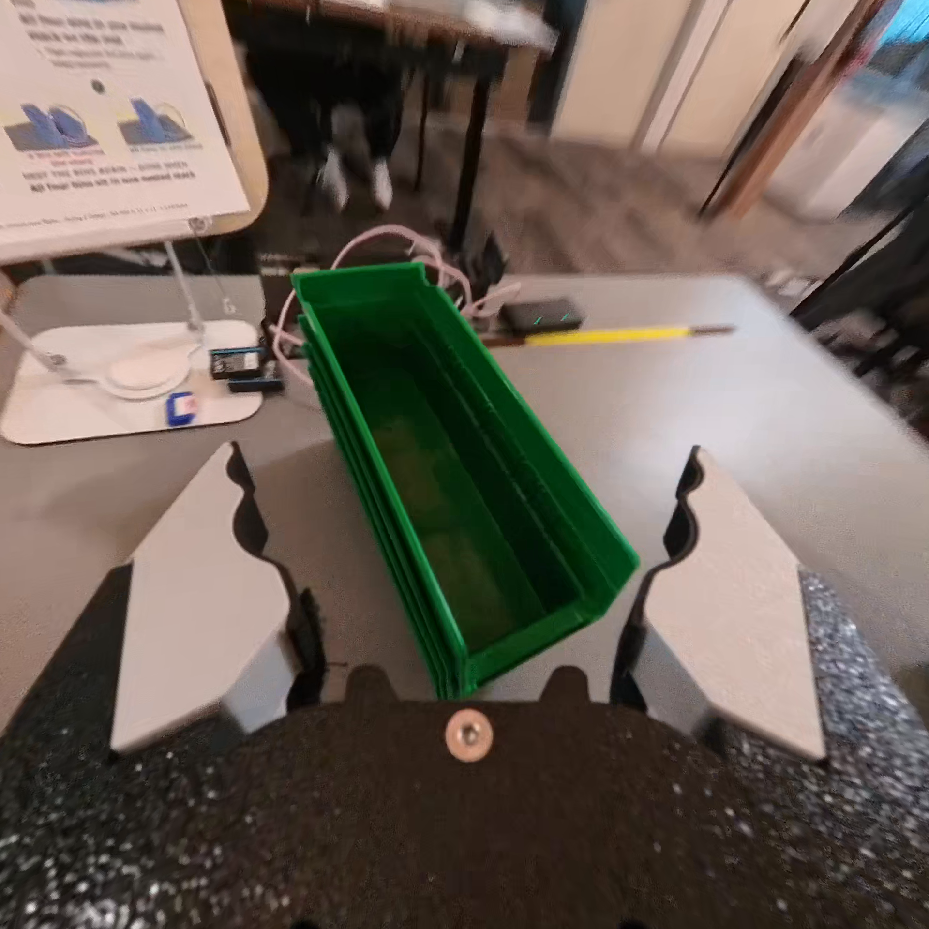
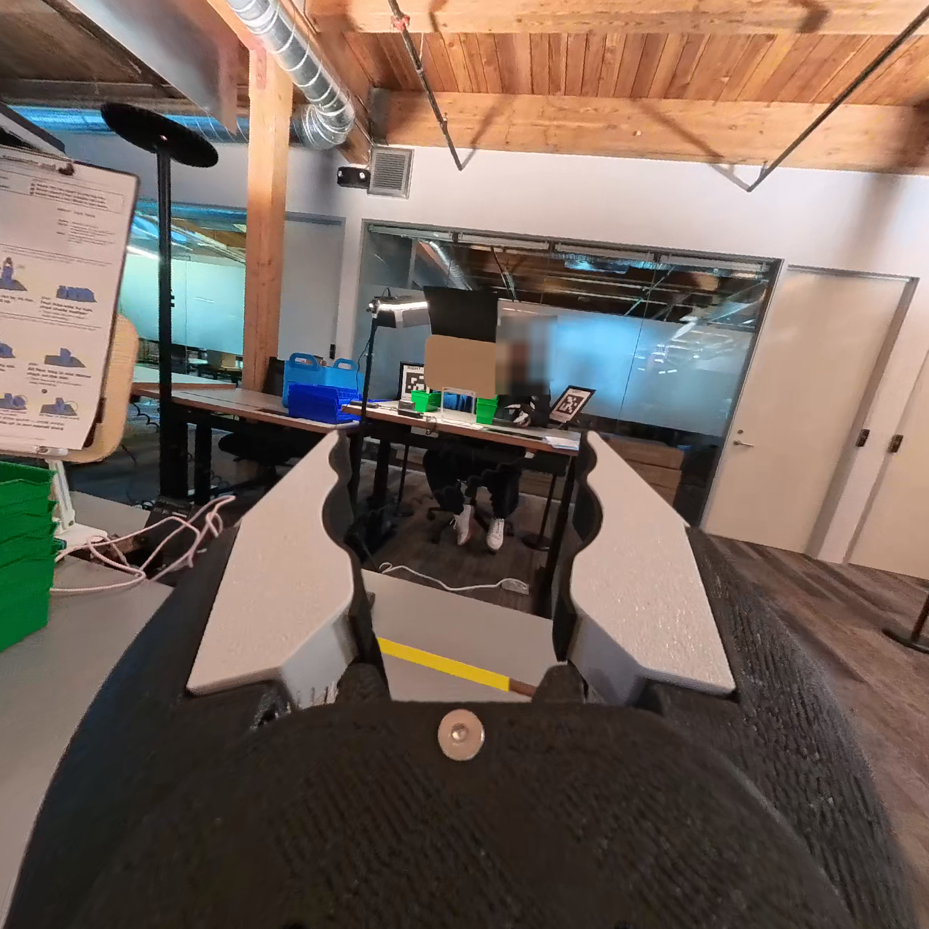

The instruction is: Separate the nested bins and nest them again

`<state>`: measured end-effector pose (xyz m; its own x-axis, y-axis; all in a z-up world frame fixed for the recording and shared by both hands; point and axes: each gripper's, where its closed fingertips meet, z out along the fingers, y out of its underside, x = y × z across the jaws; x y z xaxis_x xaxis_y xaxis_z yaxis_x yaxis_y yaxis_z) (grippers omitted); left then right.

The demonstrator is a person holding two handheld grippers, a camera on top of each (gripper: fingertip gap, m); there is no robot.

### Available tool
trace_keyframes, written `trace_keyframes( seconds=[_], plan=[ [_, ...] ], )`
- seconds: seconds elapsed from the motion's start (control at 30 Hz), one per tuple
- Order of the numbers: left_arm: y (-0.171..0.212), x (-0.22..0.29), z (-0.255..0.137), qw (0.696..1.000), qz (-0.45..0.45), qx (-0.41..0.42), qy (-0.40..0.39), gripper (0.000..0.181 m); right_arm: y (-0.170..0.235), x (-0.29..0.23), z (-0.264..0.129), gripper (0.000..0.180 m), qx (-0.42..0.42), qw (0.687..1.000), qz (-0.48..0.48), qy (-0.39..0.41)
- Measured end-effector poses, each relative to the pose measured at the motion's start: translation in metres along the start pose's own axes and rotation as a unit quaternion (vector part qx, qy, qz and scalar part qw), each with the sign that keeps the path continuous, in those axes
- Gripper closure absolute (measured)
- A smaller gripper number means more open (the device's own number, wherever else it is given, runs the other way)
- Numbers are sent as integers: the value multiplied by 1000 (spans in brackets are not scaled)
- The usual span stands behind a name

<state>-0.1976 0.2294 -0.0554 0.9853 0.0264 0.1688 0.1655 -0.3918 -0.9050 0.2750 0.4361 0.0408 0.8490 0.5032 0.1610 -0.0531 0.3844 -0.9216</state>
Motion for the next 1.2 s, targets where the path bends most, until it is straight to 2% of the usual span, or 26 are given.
trace_keyframes(
  seconds=[0.13, 0.23, 0.37, 0.57, 0.6, 0.67, 0.7, 0.8, 1.03, 1.2],
  plan=[
    [-6, 4, 50, 985, 31, -157, -69, 21, 4, 23, -7, 90, -4, 999, 49, -1],
    [13, -11, 75, 954, 25, -268, -130, 21, 6, 29, -12, 89, -15, 996, 86, -12],
    [41, -20, 98, 923, 4, -351, -156, 21, 5, 26, -30, 88, -71, 993, 92, -24],
    [82, -21, 100, 869, -79, -461, -160, 25, -23, 39, -48, 88, -9, 992, 121, -17],
    [81, -17, 100, 867, -98, -465, -150, 28, -23, 39, -48, 88, -4, 991, 131, -23],
    [72, -19, 98, 873, -116, -452, -144, 53, -19, 42, -46, 89, -7, 988, 149, -28],
    [68, -18, 99, 877, -128, -443, -134, 60, -14, 43, -44, 89, -14, 988, 153, -29],
    [66, -20, 96, 877, -141, -443, -116, 73, -2, 45, -39, 88, -35, 987, 157, -26],
    [62, -27, 87, 869, -127, -462, -119, 82, 11, 54, -39, 89, -60, 987, 152, -9],
    [51, -35, 81, 877, -100, -449, -138, 85, 14, 60, -39, 90, -58, 985, 161, -3]
  ],
)
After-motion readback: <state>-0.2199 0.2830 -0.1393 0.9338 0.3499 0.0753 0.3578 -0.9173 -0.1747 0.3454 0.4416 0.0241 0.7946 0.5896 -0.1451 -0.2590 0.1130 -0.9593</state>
